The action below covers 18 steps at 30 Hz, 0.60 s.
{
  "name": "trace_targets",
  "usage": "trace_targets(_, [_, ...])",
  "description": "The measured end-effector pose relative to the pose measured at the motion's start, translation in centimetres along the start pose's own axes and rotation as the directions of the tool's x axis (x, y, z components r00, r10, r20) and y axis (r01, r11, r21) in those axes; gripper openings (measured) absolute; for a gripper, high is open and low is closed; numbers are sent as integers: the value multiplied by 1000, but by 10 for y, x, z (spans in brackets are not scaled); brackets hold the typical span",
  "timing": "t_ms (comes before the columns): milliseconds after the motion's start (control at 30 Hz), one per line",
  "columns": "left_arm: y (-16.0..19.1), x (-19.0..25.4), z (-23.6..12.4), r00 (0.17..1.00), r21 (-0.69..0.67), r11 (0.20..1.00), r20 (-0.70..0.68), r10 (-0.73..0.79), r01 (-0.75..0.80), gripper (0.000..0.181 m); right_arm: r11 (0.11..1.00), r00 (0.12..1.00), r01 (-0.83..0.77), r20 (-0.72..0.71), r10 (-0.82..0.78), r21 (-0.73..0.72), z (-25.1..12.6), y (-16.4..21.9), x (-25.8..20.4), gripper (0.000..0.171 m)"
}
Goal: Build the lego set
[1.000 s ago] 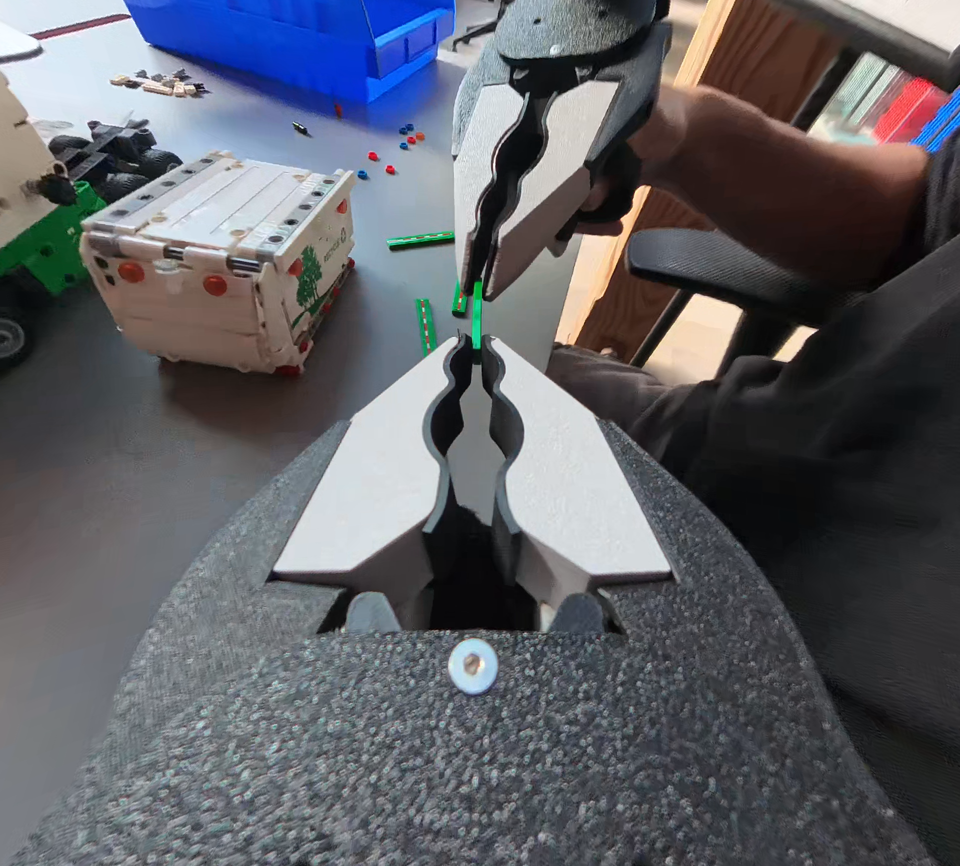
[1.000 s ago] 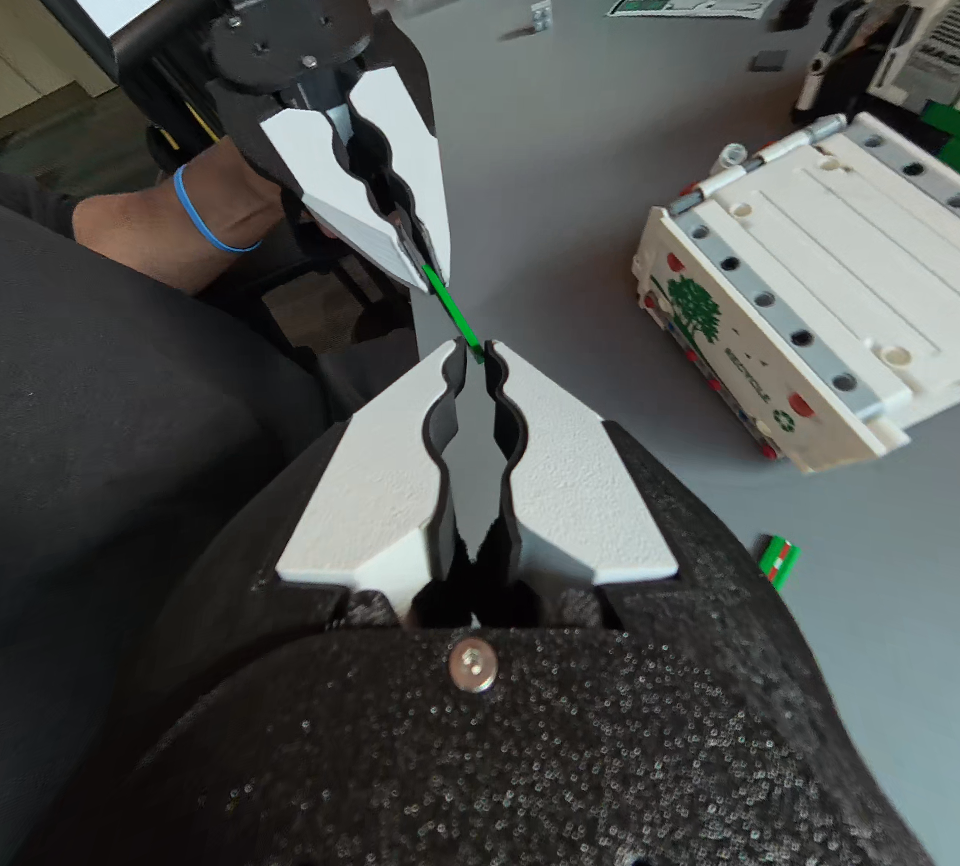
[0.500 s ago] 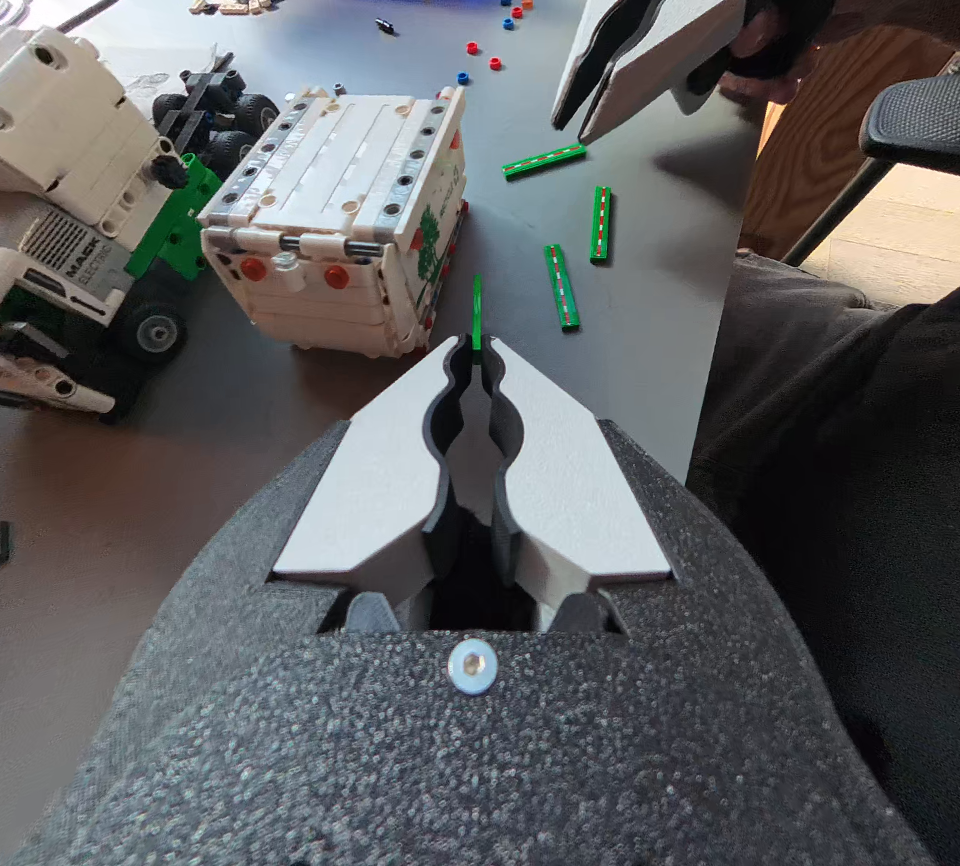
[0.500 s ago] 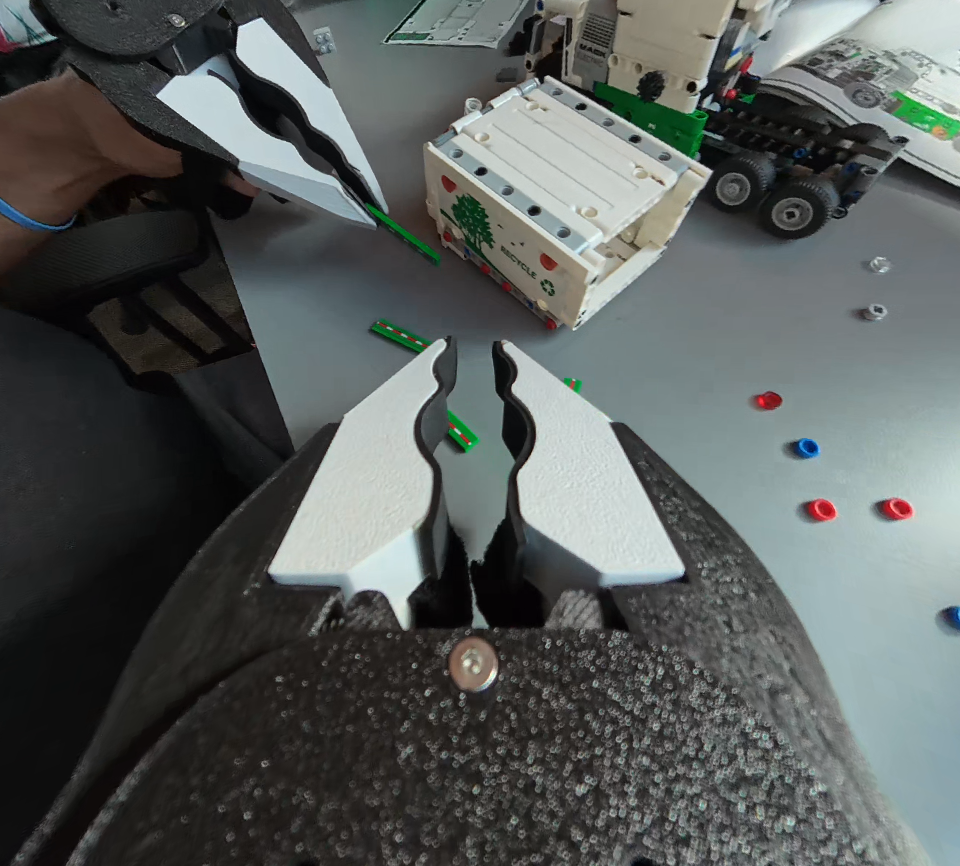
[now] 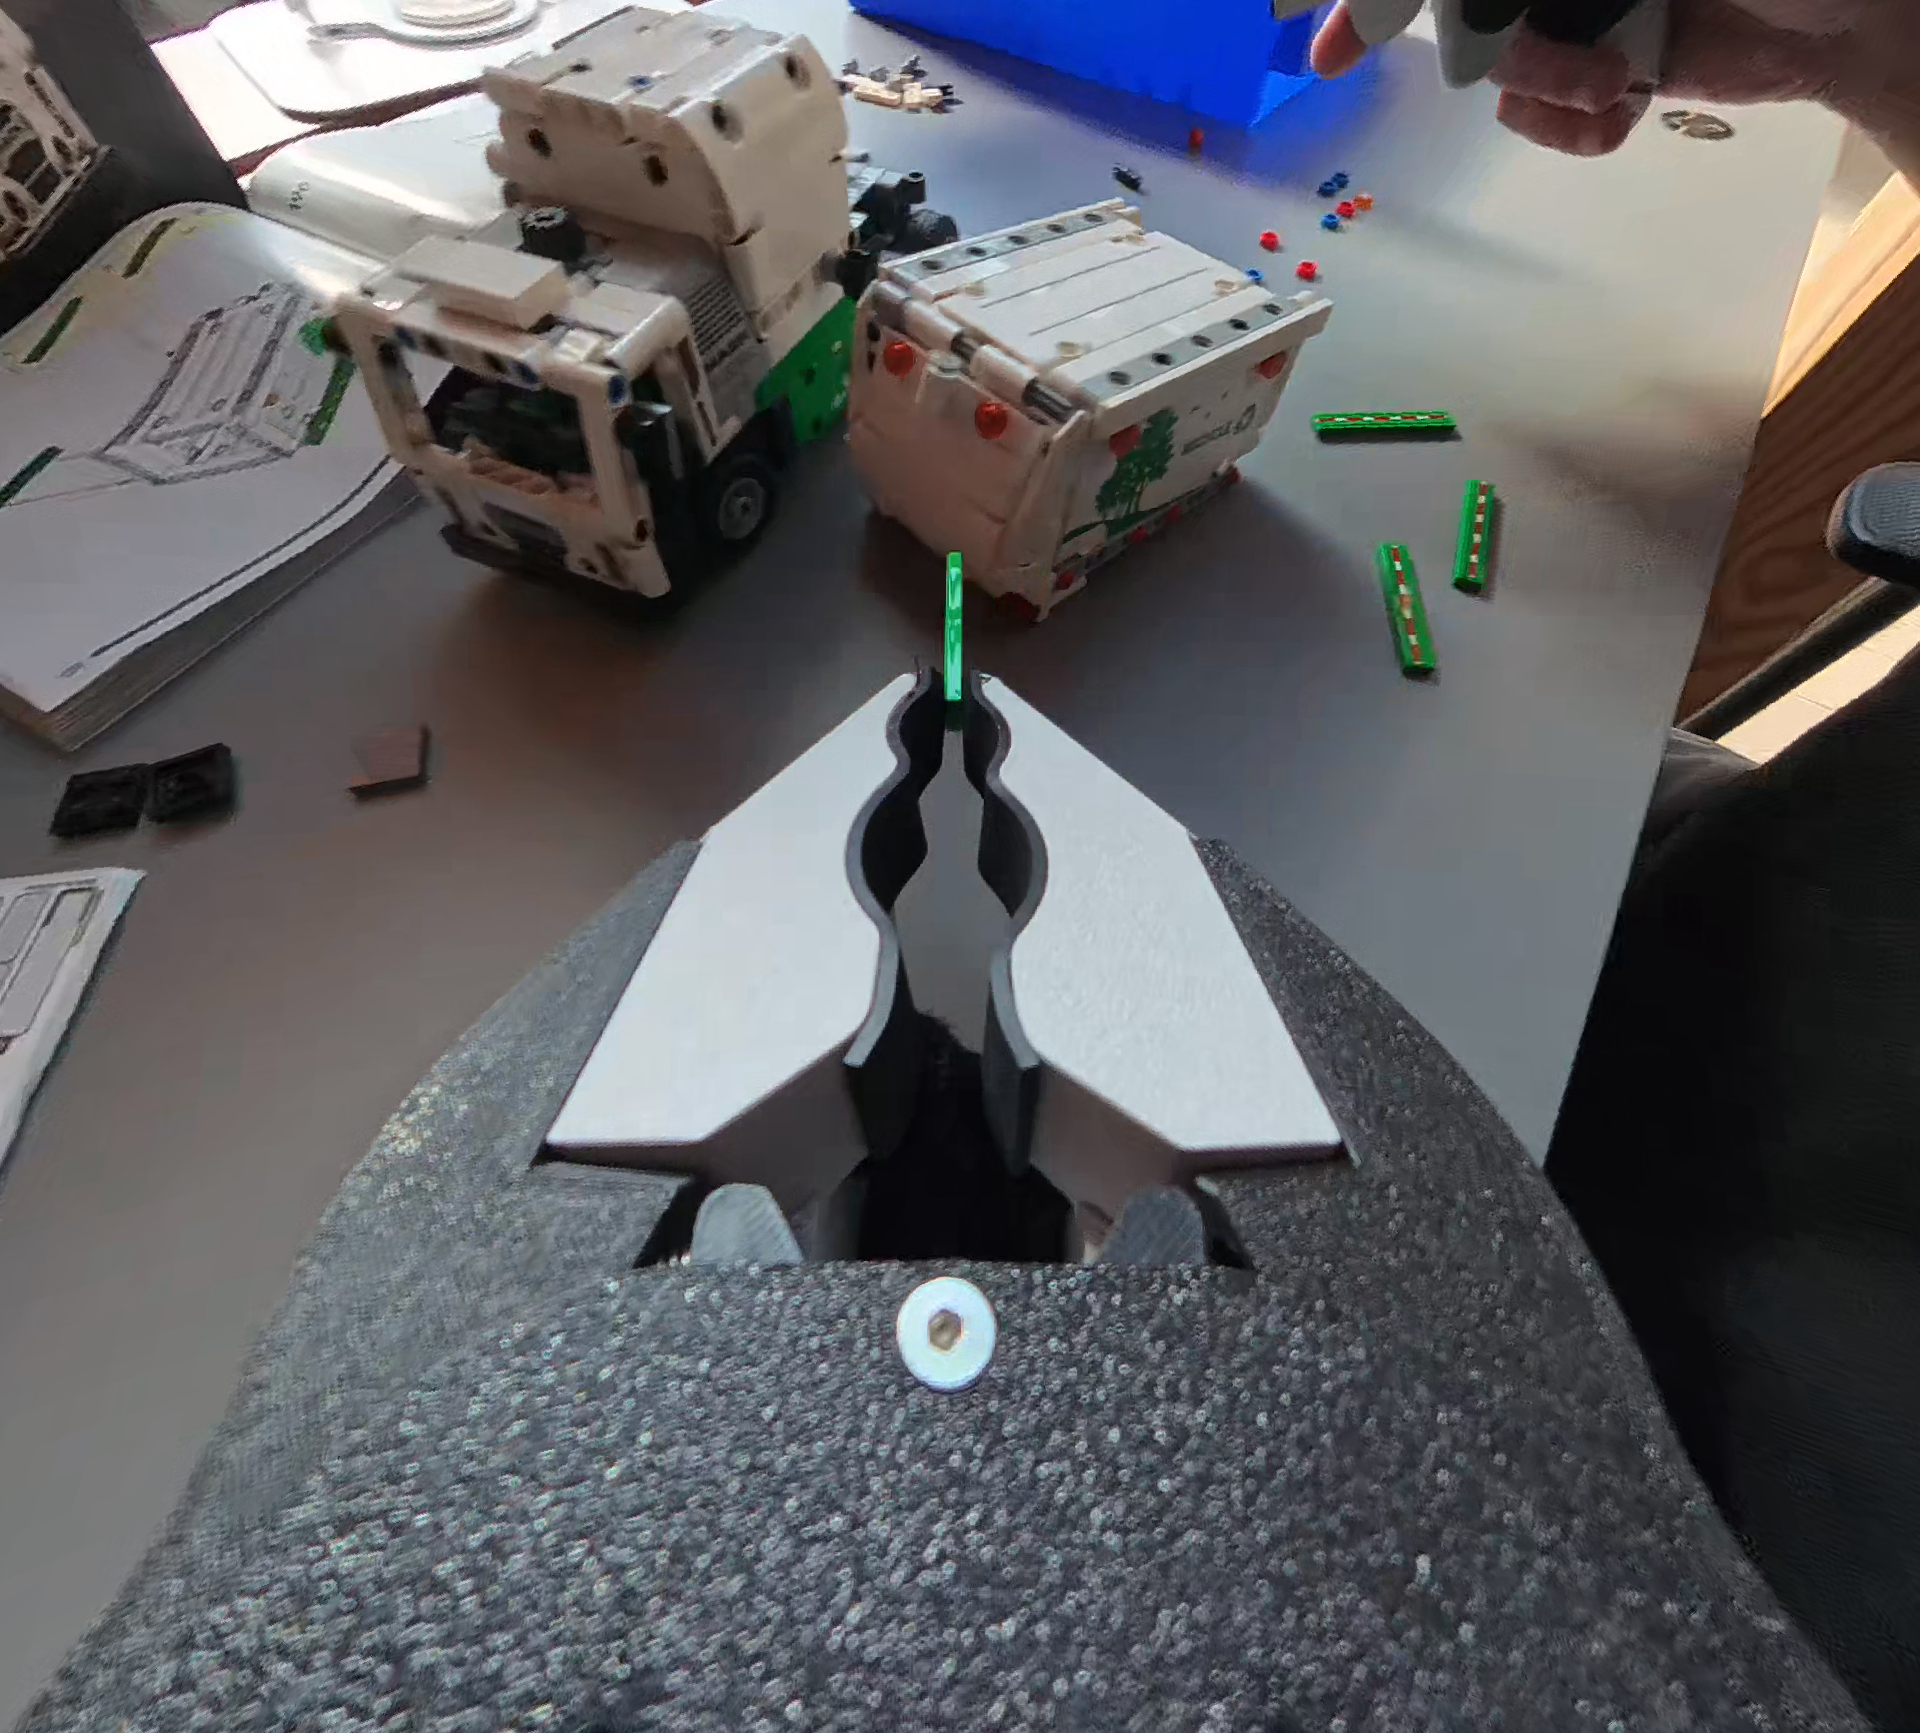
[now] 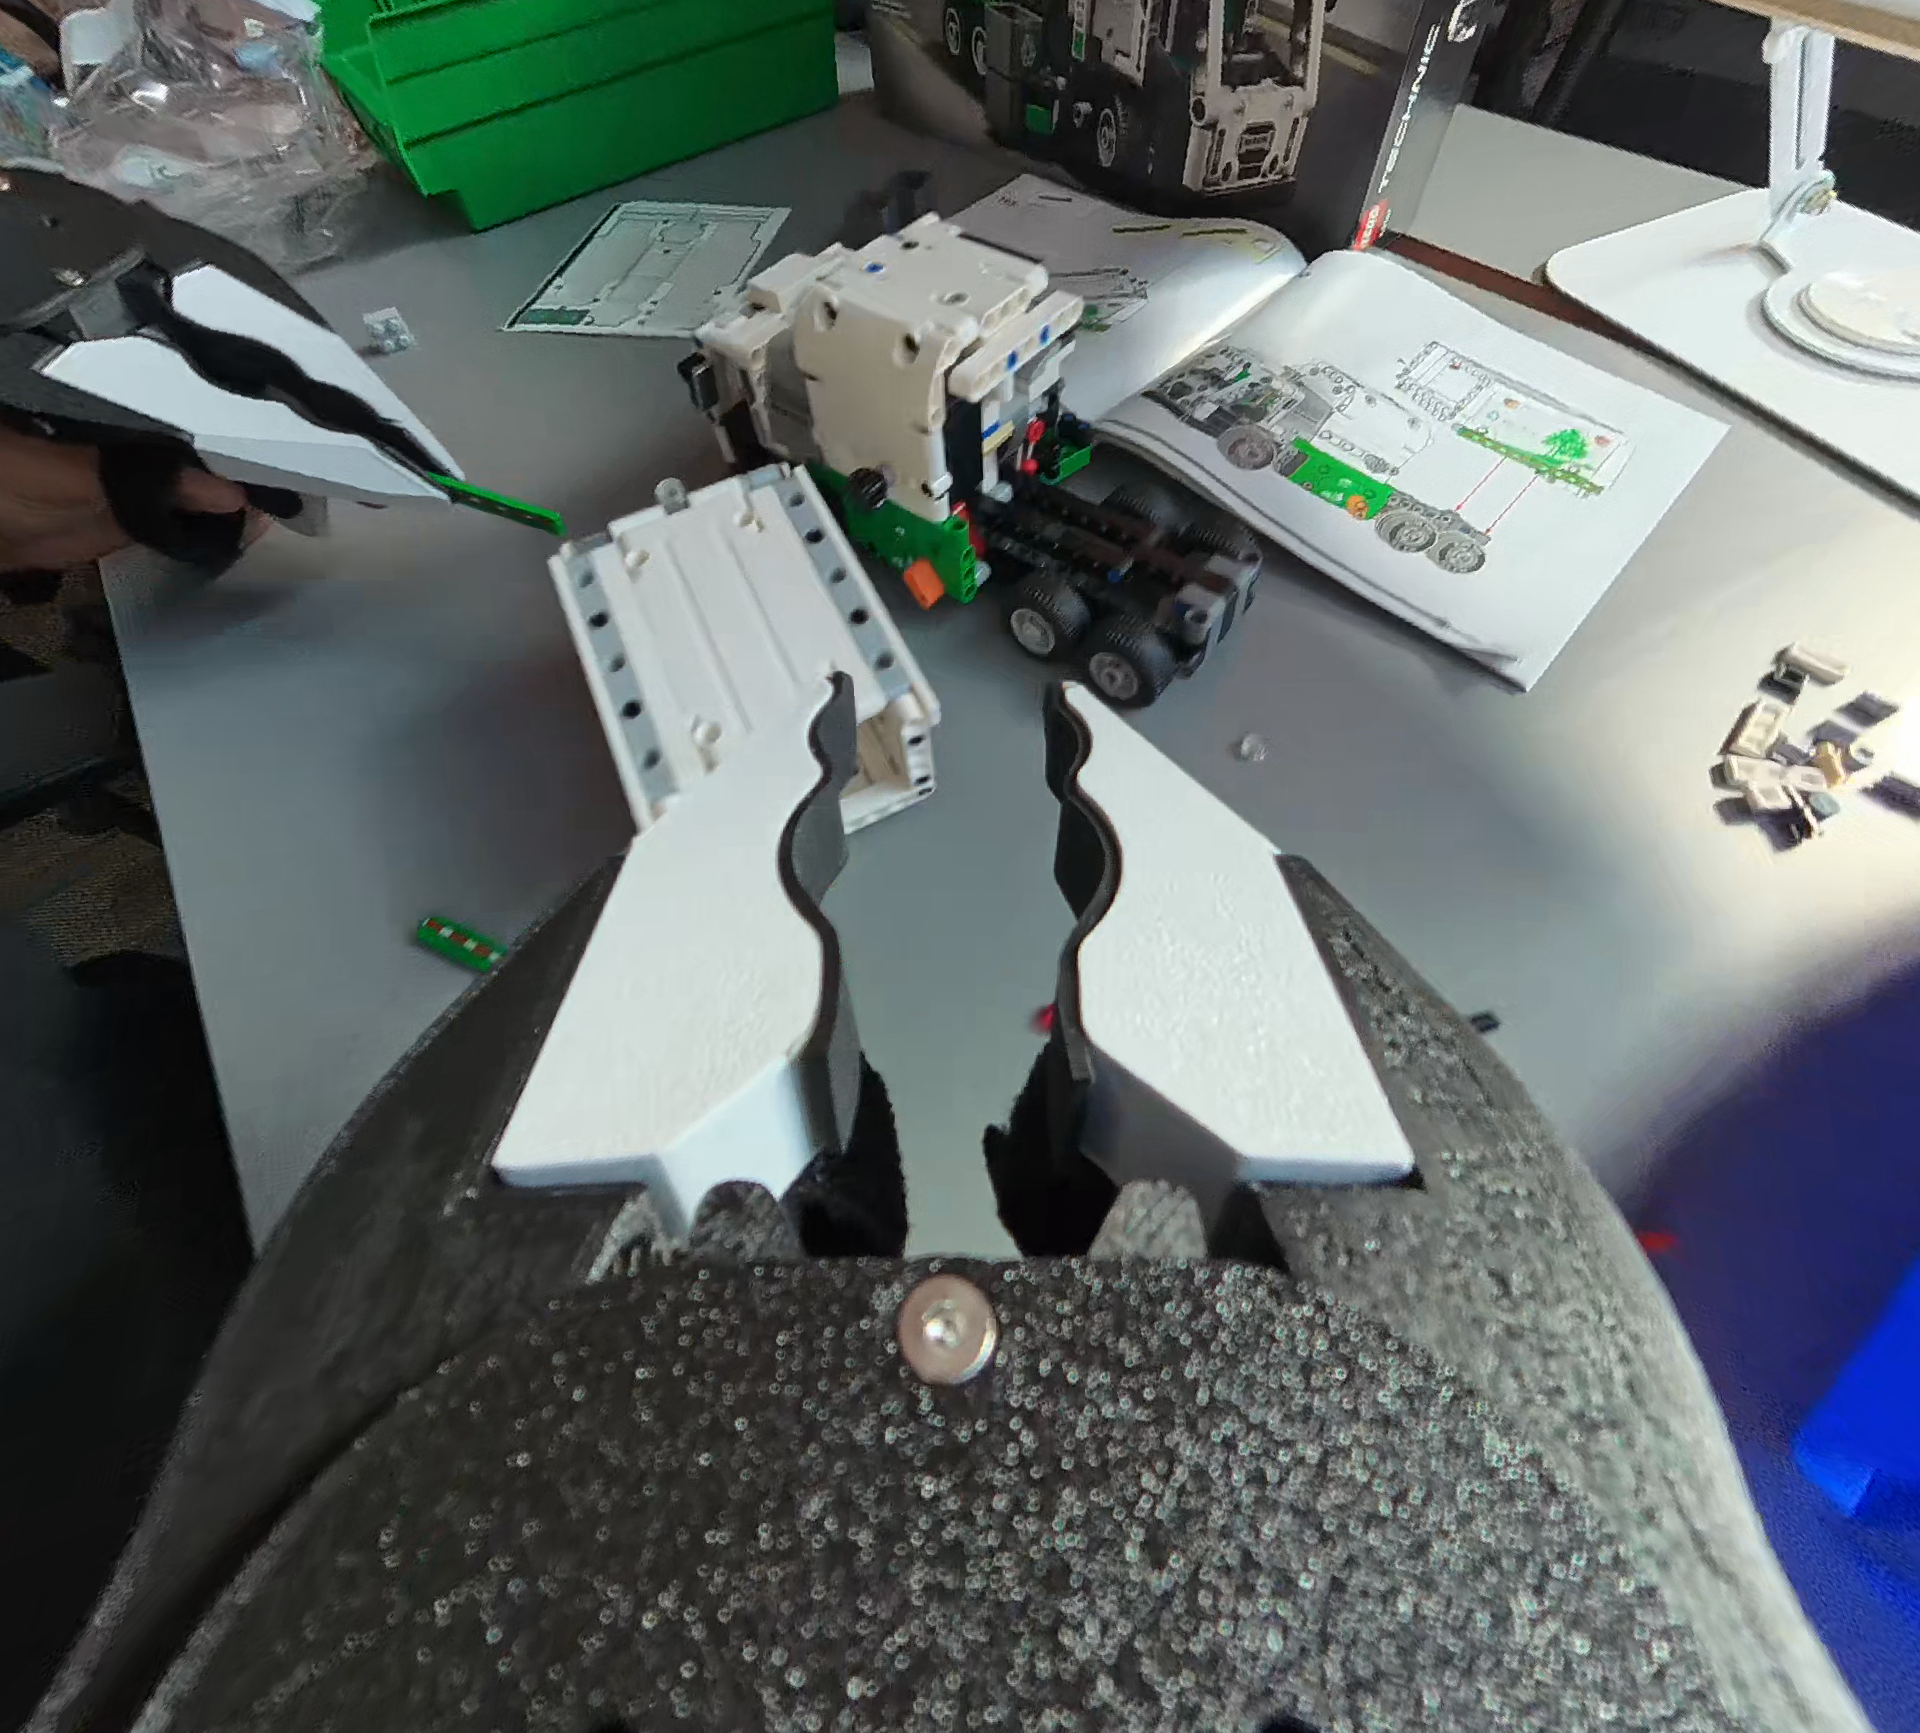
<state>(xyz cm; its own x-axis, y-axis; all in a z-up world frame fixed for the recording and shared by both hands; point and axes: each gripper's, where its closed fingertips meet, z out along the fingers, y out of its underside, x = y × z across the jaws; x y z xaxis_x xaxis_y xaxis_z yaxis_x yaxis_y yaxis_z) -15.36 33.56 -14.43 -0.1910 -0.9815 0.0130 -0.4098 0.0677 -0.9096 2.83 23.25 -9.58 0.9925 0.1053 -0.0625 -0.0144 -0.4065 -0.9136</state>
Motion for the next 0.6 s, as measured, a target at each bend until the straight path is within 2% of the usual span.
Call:
trace_targets(33, [3,-8,-4,1000,-8,1000,16,-13,14,2,1000,1000,-4,6,4,2,10,-8,10,36])
trace_targets(167, [16,-33,-11,998,-59,996,25,-59,60,2,997,998,61,-11,-61,40,49,-42,49,42])
trace_targets(300, [18,-44,-9,996,-79,993,-7,-94,93,2,998,998,61,-7,-60,12,81,-50,74,44])
trace_targets(433, [19,-49,-3,996,-100,992,-31,-86,83,2,1000,997,-18,80,18,-6,100,-54,74,43])
trace_targets(600, [14,-50,-2,991,-78,991,-65,-116,111,2,995,993,35,116,-24,-90,122,-51,79,40])
